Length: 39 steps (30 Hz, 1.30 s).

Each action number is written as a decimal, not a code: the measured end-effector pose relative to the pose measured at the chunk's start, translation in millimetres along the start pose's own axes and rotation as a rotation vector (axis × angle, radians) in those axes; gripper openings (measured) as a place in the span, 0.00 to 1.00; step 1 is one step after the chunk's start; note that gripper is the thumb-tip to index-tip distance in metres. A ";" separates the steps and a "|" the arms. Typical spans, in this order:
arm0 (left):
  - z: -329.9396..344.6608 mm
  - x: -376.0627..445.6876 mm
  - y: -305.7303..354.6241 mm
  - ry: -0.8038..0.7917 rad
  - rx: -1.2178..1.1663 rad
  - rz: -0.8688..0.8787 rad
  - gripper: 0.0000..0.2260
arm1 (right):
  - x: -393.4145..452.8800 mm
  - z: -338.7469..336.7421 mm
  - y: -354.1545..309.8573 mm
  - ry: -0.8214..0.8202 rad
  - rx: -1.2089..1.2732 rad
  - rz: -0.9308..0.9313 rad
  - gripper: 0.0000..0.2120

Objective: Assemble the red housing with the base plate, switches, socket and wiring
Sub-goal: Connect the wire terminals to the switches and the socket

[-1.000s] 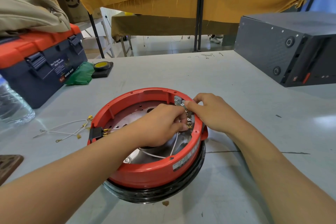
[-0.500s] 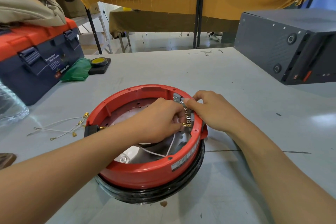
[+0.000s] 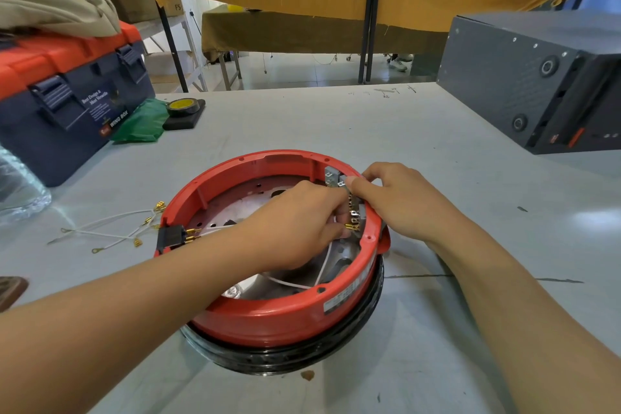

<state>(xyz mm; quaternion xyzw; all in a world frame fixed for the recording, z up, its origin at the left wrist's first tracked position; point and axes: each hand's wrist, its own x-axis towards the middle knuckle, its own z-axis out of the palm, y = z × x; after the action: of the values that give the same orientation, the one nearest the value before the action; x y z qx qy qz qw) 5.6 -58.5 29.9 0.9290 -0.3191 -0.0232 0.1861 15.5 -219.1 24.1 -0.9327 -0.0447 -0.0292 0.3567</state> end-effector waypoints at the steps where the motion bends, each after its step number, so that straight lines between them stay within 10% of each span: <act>1: 0.1 -0.1 0.0 0.001 -0.005 -0.001 0.06 | -0.1 0.1 -0.1 0.003 0.000 0.000 0.16; 39: -3.9 -2.5 7.8 0.073 -0.139 -0.108 0.04 | -1.5 2.3 -0.1 0.030 0.062 0.013 0.16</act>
<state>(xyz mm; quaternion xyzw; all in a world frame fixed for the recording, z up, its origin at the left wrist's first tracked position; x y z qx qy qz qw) -0.3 -61.4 36.2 0.9299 -0.2593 -0.0215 0.2599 14.1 -217.6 22.3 -0.9210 -0.0341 -0.0395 0.3861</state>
